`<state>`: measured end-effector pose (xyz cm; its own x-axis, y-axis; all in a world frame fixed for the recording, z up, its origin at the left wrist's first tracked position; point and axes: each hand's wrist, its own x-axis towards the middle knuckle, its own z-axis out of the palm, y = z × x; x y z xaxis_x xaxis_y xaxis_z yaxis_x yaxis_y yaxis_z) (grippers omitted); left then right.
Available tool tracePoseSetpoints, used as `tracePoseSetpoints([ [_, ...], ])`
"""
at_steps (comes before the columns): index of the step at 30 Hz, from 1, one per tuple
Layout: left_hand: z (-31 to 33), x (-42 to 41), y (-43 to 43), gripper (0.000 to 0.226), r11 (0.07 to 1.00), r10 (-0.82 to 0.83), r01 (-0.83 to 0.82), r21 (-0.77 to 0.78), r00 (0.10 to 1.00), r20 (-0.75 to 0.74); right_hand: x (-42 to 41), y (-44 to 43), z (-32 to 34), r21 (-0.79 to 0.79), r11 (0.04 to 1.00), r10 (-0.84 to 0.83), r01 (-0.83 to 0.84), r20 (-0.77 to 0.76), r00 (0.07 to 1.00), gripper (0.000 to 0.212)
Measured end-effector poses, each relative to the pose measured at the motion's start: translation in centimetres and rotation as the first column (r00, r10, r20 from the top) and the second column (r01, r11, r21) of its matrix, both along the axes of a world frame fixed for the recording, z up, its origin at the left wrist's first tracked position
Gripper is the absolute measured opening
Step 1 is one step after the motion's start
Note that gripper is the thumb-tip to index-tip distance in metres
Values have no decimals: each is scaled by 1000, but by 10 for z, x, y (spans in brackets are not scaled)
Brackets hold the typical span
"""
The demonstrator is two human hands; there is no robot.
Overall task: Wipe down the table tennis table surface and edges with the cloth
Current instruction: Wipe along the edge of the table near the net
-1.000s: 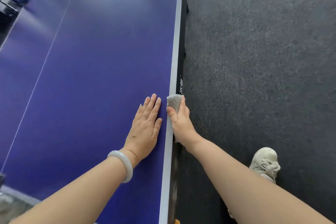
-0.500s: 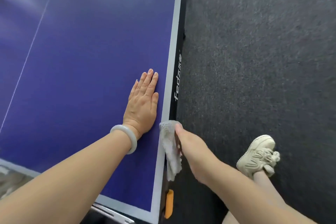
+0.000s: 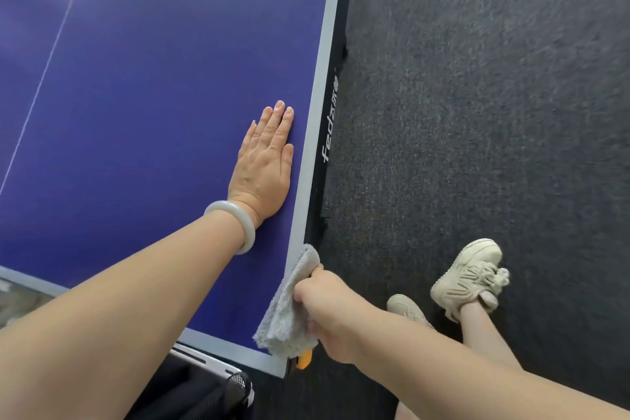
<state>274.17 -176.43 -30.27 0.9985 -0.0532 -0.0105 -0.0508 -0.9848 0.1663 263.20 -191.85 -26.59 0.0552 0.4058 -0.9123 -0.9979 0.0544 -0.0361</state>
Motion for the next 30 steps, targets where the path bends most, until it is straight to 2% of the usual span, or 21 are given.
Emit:
tracePoseSetpoints([
  [2,0,-1,-1,52,1000,-2,2,10,1000,-2,-4,2,-1,27,999,24,-23,-18,1000,49],
  [3,0,-1,-1,52,1000,-4,4,13,1000,-1,-3,4,-1,87,996,35,-30,-55,998,46],
  [6,0,-1,-1,52,1000,-8,8,9,1000,6,11,6,-1,109,993,47,-39,-78,996,36],
  [9,-1,-1,0,52,1000,-12,12,3,1000,13,42,15,-5,136,989,-38,51,-100,994,42],
  [10,-2,0,0,52,1000,-11,11,0,1000,12,53,15,-5,124,992,-25,35,-80,996,42],
  [11,-2,0,0,52,1000,-10,10,-3,1000,12,64,13,-2,145,989,15,-10,-29,999,39],
  [13,-3,0,0,52,1000,-11,11,-3,1000,10,83,5,-2,189,981,51,-44,-36,998,23],
  [15,-3,0,2,52,1000,-18,18,2,1000,12,98,-3,-2,183,983,-24,31,-43,999,15],
  [17,-4,-1,3,52,1000,-16,16,-4,1000,12,106,-8,-11,142,973,-206,185,155,966,14],
  [19,-5,-2,3,53,1000,-8,8,-15,1000,8,98,-1,-12,102,947,-320,303,340,884,21],
  [22,-4,-2,3,53,1000,-9,9,-17,1000,4,59,11,-13,38,983,-168,180,588,791,57],
  [24,-4,-1,4,54,1000,-15,15,-10,1000,-1,40,18,-14,23,990,-123,141,639,760,69],
  [27,-4,-1,5,55,1000,-13,13,-6,1000,-13,49,18,-22,62,986,-156,153,661,734,74],
  [30,-2,-3,3,54,1000,-10,9,-28,1000,-26,92,19,-38,83,979,-185,188,751,633,73],
])
